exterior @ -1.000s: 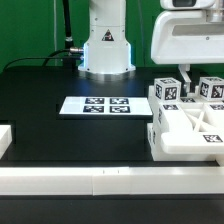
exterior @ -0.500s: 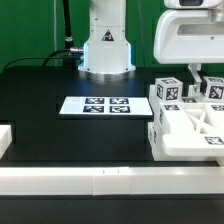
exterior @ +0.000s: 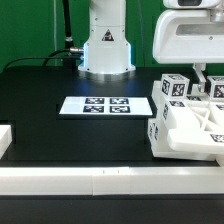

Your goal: Assemble chair

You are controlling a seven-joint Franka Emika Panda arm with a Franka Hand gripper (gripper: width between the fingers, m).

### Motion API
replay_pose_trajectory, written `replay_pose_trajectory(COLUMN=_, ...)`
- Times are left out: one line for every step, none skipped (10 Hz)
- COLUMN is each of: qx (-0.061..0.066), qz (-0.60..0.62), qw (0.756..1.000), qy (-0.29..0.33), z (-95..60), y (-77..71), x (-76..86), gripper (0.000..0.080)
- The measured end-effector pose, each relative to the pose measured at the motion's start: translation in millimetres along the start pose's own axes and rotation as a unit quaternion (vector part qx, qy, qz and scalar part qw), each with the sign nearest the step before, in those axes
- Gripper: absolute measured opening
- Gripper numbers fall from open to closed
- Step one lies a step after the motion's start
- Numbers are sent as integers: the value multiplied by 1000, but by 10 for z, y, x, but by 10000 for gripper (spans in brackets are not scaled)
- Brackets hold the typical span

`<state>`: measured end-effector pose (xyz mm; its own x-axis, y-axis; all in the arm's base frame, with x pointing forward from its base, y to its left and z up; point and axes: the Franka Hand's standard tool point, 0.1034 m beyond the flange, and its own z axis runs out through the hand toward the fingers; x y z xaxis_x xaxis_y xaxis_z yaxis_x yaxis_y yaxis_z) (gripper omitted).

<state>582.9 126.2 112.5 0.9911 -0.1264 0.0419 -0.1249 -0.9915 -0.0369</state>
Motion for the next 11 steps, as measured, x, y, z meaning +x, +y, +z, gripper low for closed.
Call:
replay_pose_trajectory(qx=5, qz=47, qw=999, qy=0, z=10, y=14, x=-4, gripper=268)
replay_pose_trajectory(qx=10, qz=97, qw=995, qy=-1, z=24, y=24, x=-12, gripper=268)
replay_pose_trajectory(qx=14, qz=129, qw=992, qy=-2, z=22, y=34, x=-6, gripper=268)
replay_pose_trajectory(qx=15, qz=180, qw=984, qy=-3, z=18, y=33, x=-1, gripper=268)
replay_pose_trajectory(qx=16, qz=201, qw=979, qy=-4, z=21, y=27, x=-4, gripper=268)
replay_pose_trajectory(qx=18, qz=243, qw=970, qy=-6, z=24, y=17, x=-8, gripper=268)
replay_pose_trajectory(qx=18, qz=274, qw=962, qy=-6, z=25, y=17, x=-9, gripper=268)
replay_pose_trajectory(qx=19, qz=308, qw=951, qy=-8, z=27, y=17, x=-11, gripper=268)
replay_pose_trajectory(qx=22, qz=357, qw=934, qy=-11, z=28, y=18, x=-14, gripper=268)
replay_pose_trajectory(qx=23, qz=400, qw=916, qy=-13, z=29, y=20, x=-14, gripper=268)
replay_pose_trajectory(qx=24, qz=439, qw=898, qy=-16, z=29, y=21, x=-15, gripper=268)
